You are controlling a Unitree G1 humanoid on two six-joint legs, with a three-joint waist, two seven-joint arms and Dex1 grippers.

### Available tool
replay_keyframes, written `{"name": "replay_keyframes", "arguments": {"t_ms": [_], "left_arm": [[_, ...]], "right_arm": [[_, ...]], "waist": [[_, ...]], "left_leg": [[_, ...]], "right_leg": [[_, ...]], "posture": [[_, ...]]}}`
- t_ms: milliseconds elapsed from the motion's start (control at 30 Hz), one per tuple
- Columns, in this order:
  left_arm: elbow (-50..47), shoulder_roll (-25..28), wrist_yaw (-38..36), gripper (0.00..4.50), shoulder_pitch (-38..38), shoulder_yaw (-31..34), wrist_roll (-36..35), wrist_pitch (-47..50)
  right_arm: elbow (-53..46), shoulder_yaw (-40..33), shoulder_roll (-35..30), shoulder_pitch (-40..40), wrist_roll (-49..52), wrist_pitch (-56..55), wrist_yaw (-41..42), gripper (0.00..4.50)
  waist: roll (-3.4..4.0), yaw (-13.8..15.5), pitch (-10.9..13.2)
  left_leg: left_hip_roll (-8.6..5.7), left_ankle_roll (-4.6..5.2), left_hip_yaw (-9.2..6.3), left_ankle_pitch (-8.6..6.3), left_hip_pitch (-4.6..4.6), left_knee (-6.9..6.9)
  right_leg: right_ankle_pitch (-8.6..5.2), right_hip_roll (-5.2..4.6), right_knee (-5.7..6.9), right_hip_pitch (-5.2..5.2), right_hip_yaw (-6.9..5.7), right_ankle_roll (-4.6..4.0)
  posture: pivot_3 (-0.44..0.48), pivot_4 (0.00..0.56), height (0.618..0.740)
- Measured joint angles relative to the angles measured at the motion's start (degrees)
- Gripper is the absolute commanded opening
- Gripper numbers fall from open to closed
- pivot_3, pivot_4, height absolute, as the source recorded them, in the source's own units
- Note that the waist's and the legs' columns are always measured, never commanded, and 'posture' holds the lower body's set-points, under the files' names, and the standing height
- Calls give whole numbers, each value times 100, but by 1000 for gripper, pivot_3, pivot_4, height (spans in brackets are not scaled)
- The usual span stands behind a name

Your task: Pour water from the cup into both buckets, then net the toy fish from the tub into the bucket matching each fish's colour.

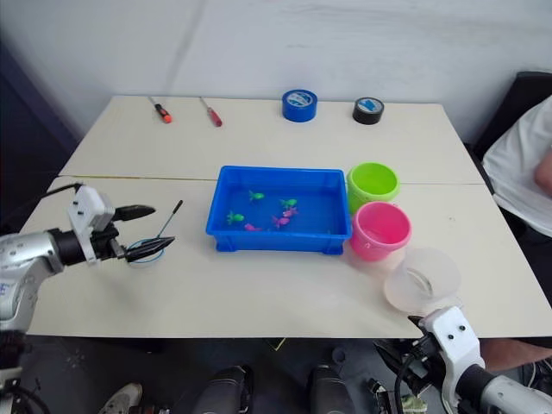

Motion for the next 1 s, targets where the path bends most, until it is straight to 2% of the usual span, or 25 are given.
{"name": "replay_keyframes", "arguments": {"t_ms": [200,433,533,767,1000], "left_arm": [[4,-461,-897,4442,-1049,-1008,-84,35],[323,-1027,-1338,4442,-1646,-1595,0,-65],[632,-1289,-1338,4442,-1853,-1723,143,-296],[851,-1568,-1473,4442,-1918,-1913,338,-587],[884,-1683,-1529,4442,-1919,-2019,453,-766]], "right_arm": [[-310,-363,693,445,206,413,-536,4500],[-582,-396,1974,331,296,575,-1783,4500],[-650,-210,2618,53,265,586,-2438,4500],[-674,157,3448,-439,21,585,-3635,4500],[-603,332,3794,-1155,-406,454,-4450,4500]], "waist": [[1,1,1],[3,4,2],[4,5,2],[8,7,4],[11,3,6]], "left_leg": [[6,-6,3,0,-2,1],[48,-16,4,9,6,4],[50,-17,1,9,3,5],[46,-19,2,7,-2,4],[47,-19,1,7,-2,3]], "right_leg": [[-1,46,2,-6,-7,2],[-22,69,10,-6,6,-40],[-19,70,11,-10,5,-34],[-13,70,11,-14,4,-22],[-6,74,13,-16,3,-10]], "posture": [[0,150,734],[0,150,734],[0,150,734],[0,150,734],[0,150,734]]}}
